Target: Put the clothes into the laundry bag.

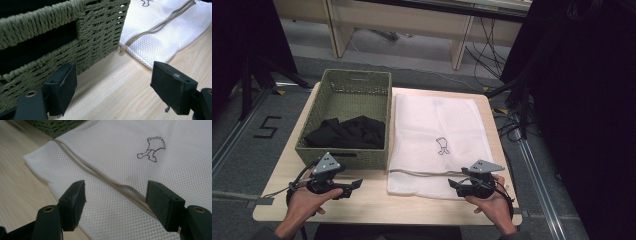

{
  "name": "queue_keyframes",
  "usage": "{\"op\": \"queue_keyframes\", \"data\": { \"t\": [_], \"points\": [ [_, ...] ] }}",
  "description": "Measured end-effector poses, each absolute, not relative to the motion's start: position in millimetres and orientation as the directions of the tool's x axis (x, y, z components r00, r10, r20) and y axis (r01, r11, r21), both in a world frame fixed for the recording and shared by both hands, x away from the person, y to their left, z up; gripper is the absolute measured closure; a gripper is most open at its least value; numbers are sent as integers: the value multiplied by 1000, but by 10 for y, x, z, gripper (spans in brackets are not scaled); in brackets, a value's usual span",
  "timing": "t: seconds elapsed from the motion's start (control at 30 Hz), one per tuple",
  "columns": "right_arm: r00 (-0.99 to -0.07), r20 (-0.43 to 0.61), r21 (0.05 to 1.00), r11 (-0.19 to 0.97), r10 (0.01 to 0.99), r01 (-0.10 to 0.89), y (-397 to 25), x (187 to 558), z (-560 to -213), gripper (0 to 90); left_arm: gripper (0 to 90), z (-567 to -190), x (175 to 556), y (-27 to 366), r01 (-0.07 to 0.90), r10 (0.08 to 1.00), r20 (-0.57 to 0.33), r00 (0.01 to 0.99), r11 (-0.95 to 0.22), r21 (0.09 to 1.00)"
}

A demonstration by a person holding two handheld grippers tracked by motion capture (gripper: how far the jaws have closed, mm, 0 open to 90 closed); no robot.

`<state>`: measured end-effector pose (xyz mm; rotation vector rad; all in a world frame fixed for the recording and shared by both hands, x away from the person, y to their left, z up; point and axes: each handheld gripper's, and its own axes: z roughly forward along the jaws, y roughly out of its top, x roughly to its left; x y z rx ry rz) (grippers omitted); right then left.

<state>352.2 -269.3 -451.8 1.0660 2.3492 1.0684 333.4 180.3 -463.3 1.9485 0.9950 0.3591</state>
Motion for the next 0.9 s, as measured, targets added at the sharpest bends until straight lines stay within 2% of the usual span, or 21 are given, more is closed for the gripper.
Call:
{"op": "queue_keyframes", "data": {
  "t": [0.33,0.53,0.6,0.7,0.77,0.83,0.9],
  "points": [
    [-656,27,759,411,754,504,-2684,3550,-4533,301,203,-4642,3336,1788,505,763,-131,634,-280,817],
    [-664,2,767,424,748,481,-2701,3619,-4548,279,203,-4639,3342,1792,501,752,-114,649,-310,808],
    [-655,28,760,410,756,505,-2682,3624,-4548,280,203,-4641,3338,1786,503,754,-120,646,-302,810],
    [-673,-7,767,437,739,471,-2692,3681,-4563,280,203,-4649,3336,1764,502,759,-132,638,-279,818],
    [-668,5,759,432,744,487,-2679,3709,-4572,294,202,-4644,3339,1769,498,755,-123,645,-292,816],
    [-695,-42,761,474,717,443,-2705,3784,-4600,326,202,-4637,3344,1776,494,748,-103,656,-323,807],
    [-712,-27,747,488,701,452,-2701,3825,-4625,340,202,-4647,3342,1754,497,747,-118,654,-306,812]
  ]
}}
